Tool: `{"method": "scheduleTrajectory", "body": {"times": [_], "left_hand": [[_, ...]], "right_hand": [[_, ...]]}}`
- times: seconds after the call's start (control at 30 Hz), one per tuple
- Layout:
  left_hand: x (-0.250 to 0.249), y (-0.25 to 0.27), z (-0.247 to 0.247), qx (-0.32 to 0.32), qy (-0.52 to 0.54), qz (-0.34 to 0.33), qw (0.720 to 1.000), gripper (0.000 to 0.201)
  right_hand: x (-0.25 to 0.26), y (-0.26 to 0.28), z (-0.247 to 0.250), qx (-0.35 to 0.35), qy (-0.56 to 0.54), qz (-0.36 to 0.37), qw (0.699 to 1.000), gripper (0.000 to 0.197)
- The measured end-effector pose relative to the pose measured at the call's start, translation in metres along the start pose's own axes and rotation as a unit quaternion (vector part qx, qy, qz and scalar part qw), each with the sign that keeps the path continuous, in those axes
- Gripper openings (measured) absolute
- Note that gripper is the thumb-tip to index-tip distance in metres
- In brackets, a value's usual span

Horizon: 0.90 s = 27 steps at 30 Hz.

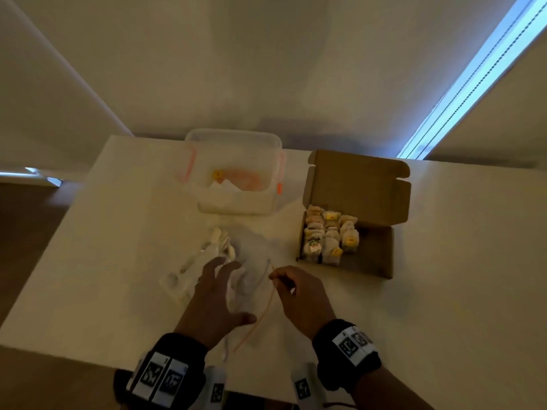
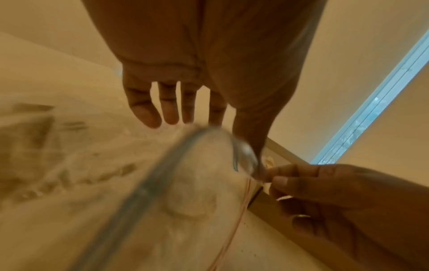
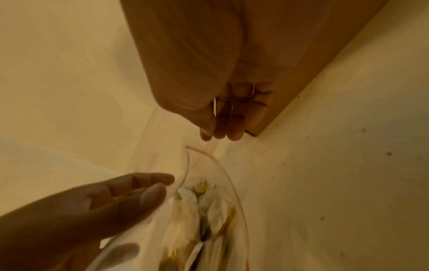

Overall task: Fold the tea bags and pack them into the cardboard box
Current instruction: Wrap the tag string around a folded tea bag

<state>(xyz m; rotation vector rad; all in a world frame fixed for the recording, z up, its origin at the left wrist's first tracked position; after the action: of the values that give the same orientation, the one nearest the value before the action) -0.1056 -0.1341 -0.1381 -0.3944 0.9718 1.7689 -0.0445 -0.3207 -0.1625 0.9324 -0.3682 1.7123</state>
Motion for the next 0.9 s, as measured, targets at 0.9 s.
{"method": "scheduleTrajectory", "body": {"times": [0.9], "left_hand": [[-0.051,-0.012,0.141,-0.179,0.083,-0.089,0.976,0.020]], "right_hand": [[0.091,-0.041,-0.055,0.027,-0.016,-0.093,0.995,0.049]]}}
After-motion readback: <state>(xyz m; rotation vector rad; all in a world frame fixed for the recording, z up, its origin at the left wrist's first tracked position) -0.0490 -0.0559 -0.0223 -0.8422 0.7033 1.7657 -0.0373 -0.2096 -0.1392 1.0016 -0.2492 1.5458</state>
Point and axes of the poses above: each hand's wrist, its own y-axis away from the middle knuckle, its own z-axis out of the back of the hand, x = y × z, the point moved 7 cm from there along -y, towards the middle knuckle, and after that the axes turned 12 degrees about y, right-handed, at the moved point
